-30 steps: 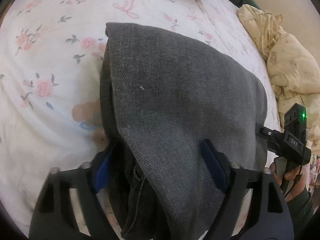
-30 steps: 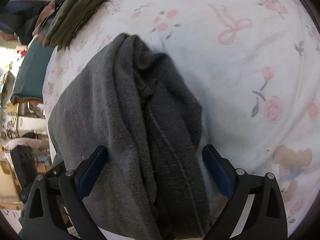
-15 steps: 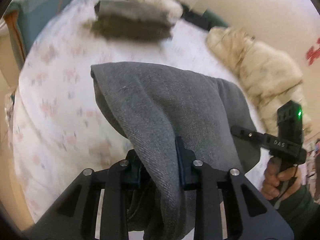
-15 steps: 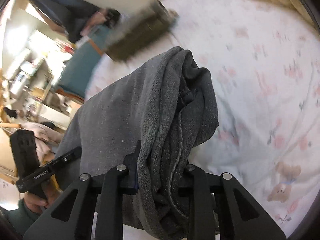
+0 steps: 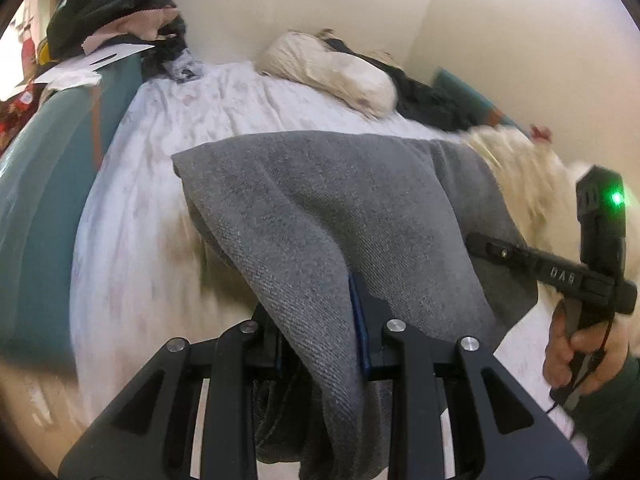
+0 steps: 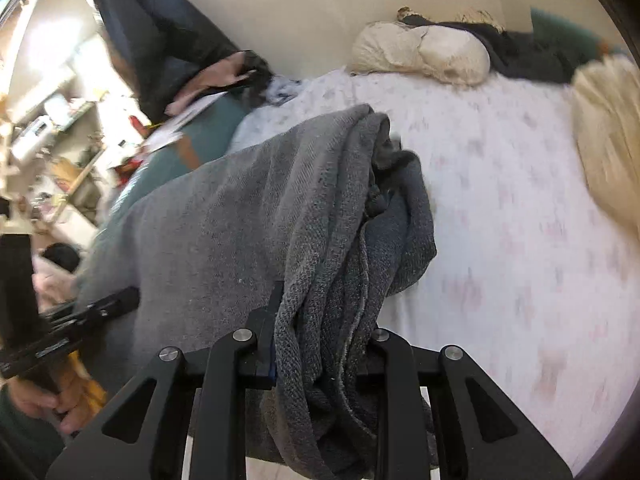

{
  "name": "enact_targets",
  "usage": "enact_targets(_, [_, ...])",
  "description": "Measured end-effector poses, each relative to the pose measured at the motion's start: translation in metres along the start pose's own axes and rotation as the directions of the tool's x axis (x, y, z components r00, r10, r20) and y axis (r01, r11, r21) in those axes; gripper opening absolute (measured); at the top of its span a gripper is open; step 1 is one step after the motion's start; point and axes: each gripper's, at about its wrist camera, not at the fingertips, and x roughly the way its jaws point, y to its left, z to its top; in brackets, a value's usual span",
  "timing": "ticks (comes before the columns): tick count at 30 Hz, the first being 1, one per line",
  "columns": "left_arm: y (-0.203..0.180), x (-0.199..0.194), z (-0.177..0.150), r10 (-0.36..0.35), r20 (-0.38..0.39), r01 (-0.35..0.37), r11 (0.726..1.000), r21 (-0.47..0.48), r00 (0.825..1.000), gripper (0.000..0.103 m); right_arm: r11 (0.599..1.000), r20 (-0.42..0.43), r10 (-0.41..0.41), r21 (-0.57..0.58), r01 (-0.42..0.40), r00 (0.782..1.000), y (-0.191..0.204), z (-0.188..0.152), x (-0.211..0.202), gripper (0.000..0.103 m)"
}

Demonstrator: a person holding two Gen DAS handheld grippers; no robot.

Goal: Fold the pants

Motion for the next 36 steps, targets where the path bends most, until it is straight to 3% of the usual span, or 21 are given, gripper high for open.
enact_targets(2, [0.017,0.034,0.034,0.026,0.015,-0.026,1.0,-0.013,1.0,0.023,0.999,0.007,-0.043,0.003,0.043,0.999,-0.007,0.039,0.032,0.024])
enact_targets(3, [0.03,0.054,0.05,0.04,0.008,-0.04,0.997,-0.071,0.999,0.023,0.998,0.007,-0.056,-0.001,0.056,0.998,-0.008,0.052,0.046,0.024])
enact_targets(6, [0.051,0.105,0.065,0.094,-0.044,-0.097,0.993,-0.072,0.995,0.026,0.993,-0.019,-0.116,-0.02,0.115,0.993,-0.014,0.085,0.093,0.026])
enact_targets(7, [0.056,0.119,0.064,0.116,-0.072,-0.121,0.991,-0.062,0.991,0.032,0.991,-0.039,-0.135,-0.005,0.135,0.99,-0.02,0.09,0.11,0.033])
enact_targets(8, [0.062,0.135,0.061,0.143,-0.094,-0.148,0.988,-0.051,0.985,0.04,0.989,-0.062,-0.15,0.001,0.151,0.987,-0.025,0.089,0.12,0.038])
enact_targets(9, [0.064,0.144,0.059,0.183,-0.086,-0.184,0.983,-0.005,0.979,0.051,0.977,-0.087,-0.213,-0.018,0.212,0.973,-0.031,0.084,0.134,0.055])
enact_targets(10, [0.062,0.146,0.058,0.251,-0.049,-0.249,0.967,0.054,0.967,0.082,0.953,-0.07,-0.301,-0.064,0.297,0.951,-0.034,0.079,0.144,0.079])
enact_targets(11, [0.061,0.143,0.057,0.29,-0.012,-0.288,0.954,0.082,0.957,0.1,0.931,-0.046,-0.358,-0.087,0.353,0.933,-0.034,0.076,0.146,0.088])
enact_targets(12, [0.062,0.139,0.056,0.315,0.014,-0.314,0.944,0.104,0.949,0.102,0.911,-0.025,-0.404,-0.102,0.4,0.914,-0.035,0.076,0.146,0.093])
enact_targets(14, [0.067,0.128,0.055,0.32,0.023,-0.32,0.94,0.115,0.947,0.102,0.915,-0.009,-0.39,-0.122,0.386,0.921,-0.037,0.078,0.136,0.092])
enact_targets(16, [0.07,0.114,0.051,0.356,0.073,-0.363,0.922,0.133,0.932,0.102,0.896,0.023,-0.422,-0.142,0.421,0.906,-0.039,0.079,0.124,0.092])
enact_targets(19, [0.072,0.091,0.039,0.415,0.111,-0.426,0.897,0.119,0.903,0.102,0.916,0.029,-0.386,-0.106,0.386,0.922,-0.043,0.07,0.094,0.09])
enact_targets(21, [0.067,0.07,0.027,0.458,0.164,-0.477,0.872,0.11,0.874,0.102,0.924,0.063,-0.361,-0.112,0.366,0.93,-0.039,0.06,0.071,0.091])
enact_targets(22, [0.06,0.053,0.012,0.477,0.194,-0.503,0.856,0.118,0.857,0.101,0.936,0.083,-0.325,-0.111,0.333,0.942,-0.035,0.05,0.053,0.091])
enact_targets(23, [0.052,0.041,-0.002,0.478,0.213,-0.511,0.847,0.144,0.852,0.101,0.948,0.093,-0.291,-0.106,0.3,0.952,-0.034,0.043,0.039,0.092])
enact_targets(25, [0.041,0.013,-0.031,0.464,0.234,-0.503,0.852,0.146,0.854,0.101,0.966,0.11,-0.241,-0.069,0.249,0.964,-0.029,0.014,0.003,0.092])
enact_targets(30, [0.016,-0.077,-0.11,0.366,0.209,-0.371,0.929,-0.018,0.907,0.101,0.975,0.173,-0.187,-0.086,0.204,0.967,-0.002,-0.071,-0.08,0.099])
enact_targets(32, [-0.003,-0.108,-0.138,0.362,0.233,-0.366,0.93,-0.029,0.903,0.101,0.978,0.197,-0.161,-0.101,0.184,0.967,0.01,-0.099,-0.109,0.101])
enact_targets(36, [-0.032,-0.158,-0.178,0.323,0.252,-0.319,0.946,-0.056,0.912,0.101,0.977,0.244,-0.158,-0.1,0.187,0.957,0.045,-0.157,-0.169,0.103])
